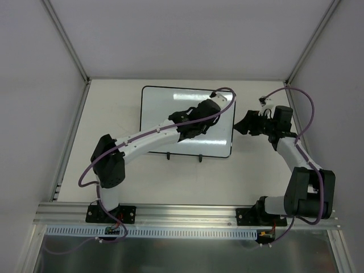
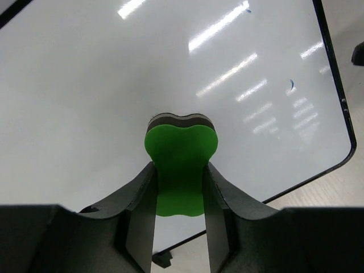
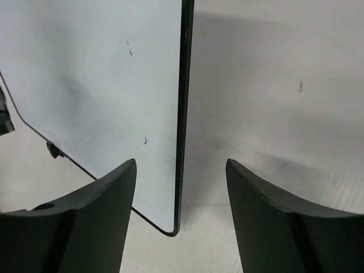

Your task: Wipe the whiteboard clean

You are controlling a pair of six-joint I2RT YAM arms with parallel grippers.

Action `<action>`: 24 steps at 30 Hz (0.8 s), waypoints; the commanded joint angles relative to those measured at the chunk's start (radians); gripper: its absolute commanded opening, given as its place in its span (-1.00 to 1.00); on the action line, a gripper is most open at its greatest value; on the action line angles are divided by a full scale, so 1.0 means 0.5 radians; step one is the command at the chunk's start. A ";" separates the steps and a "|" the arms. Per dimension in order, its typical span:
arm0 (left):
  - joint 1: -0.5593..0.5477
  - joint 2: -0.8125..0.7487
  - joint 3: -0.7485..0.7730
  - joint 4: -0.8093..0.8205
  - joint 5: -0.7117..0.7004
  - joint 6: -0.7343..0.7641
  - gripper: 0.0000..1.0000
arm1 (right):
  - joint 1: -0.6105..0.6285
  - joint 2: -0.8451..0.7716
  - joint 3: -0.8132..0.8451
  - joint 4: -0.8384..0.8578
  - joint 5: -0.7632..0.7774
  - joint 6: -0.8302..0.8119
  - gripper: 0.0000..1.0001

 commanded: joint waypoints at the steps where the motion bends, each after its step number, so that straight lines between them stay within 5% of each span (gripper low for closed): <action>1: 0.025 -0.174 -0.075 0.003 -0.047 -0.105 -1.00 | -0.015 0.076 0.049 0.087 -0.235 -0.008 0.32; 19: 0.068 -0.147 -0.024 0.006 -0.007 -0.080 -1.00 | 0.068 0.396 -0.034 0.154 -0.487 -0.054 0.10; 24: 0.071 -0.070 0.099 0.009 -0.001 -0.071 -1.00 | 0.108 0.377 -0.043 0.157 -0.487 -0.051 -0.13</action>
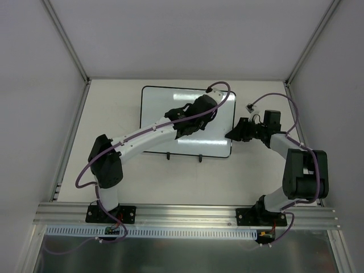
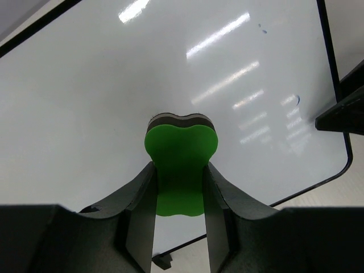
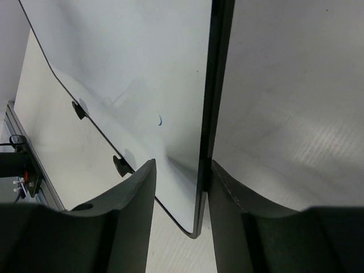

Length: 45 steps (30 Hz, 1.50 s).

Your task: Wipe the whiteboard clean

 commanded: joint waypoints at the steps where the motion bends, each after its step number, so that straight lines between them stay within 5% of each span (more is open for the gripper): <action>1: 0.020 0.064 0.140 0.011 -0.001 -0.008 -1.00 | 0.047 -0.017 -0.010 0.084 -0.067 -0.011 -0.16; 7: 0.020 0.153 0.236 0.011 0.014 -0.051 -1.00 | 0.123 -0.106 -0.102 0.151 0.006 0.044 -0.58; 17: 0.007 0.294 0.389 0.011 0.149 -0.118 -1.00 | 0.206 -0.373 -0.326 0.216 0.227 0.099 -0.99; 45: -0.152 0.666 0.619 0.011 0.232 0.142 -1.00 | 0.436 -0.459 -0.424 0.317 0.460 0.114 -1.00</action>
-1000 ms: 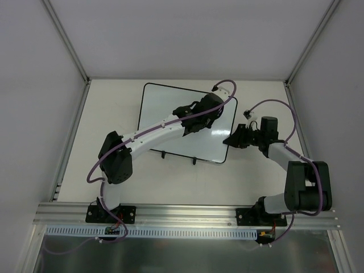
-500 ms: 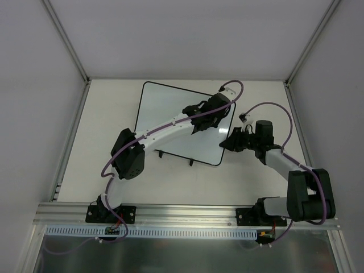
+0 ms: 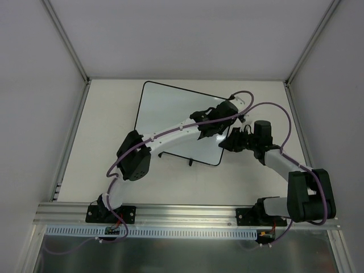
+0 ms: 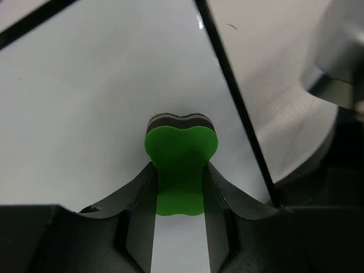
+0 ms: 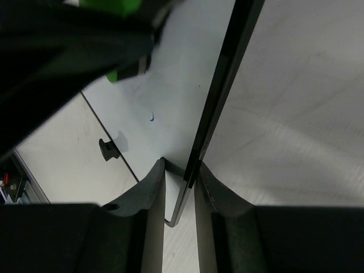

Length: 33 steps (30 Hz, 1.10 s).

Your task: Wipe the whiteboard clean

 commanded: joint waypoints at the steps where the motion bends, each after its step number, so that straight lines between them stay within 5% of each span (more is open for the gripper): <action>1: -0.054 0.043 0.057 -0.002 0.108 0.078 -1.00 | 0.079 -0.039 0.011 0.065 0.062 -0.123 -1.00; 16: 0.213 -0.034 0.143 -0.002 -0.067 0.085 -1.00 | 0.098 -0.064 0.026 0.013 0.087 -0.144 -0.99; 28: 0.127 -0.052 0.008 0.001 0.022 0.051 -1.00 | 0.116 -0.082 0.020 -0.021 0.108 -0.150 -0.99; 33: 0.075 -0.169 -0.268 0.001 0.093 -0.360 -1.00 | 0.116 -0.079 0.020 -0.021 0.114 -0.150 -0.99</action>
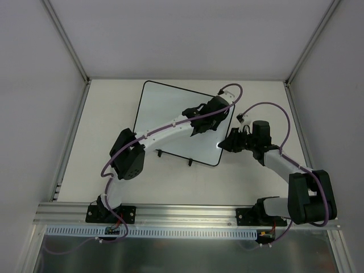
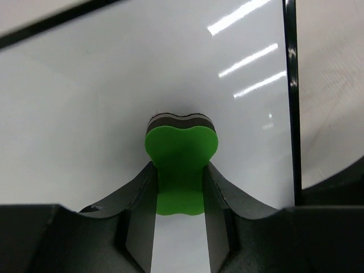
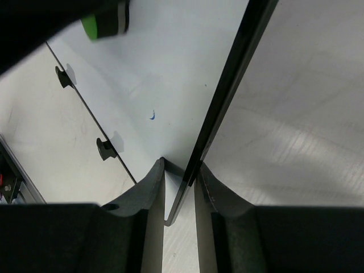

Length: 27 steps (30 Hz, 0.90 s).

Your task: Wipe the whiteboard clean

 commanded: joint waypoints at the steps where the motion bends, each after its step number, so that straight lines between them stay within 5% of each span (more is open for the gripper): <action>1: -0.046 -0.084 -0.180 -0.056 0.043 -0.310 -1.00 | 0.066 -0.050 0.017 0.008 0.040 -0.149 -0.99; 27: -0.197 0.036 -0.545 -0.047 -0.086 -0.801 -1.00 | 0.066 -0.013 0.026 -0.001 0.046 -0.143 -0.99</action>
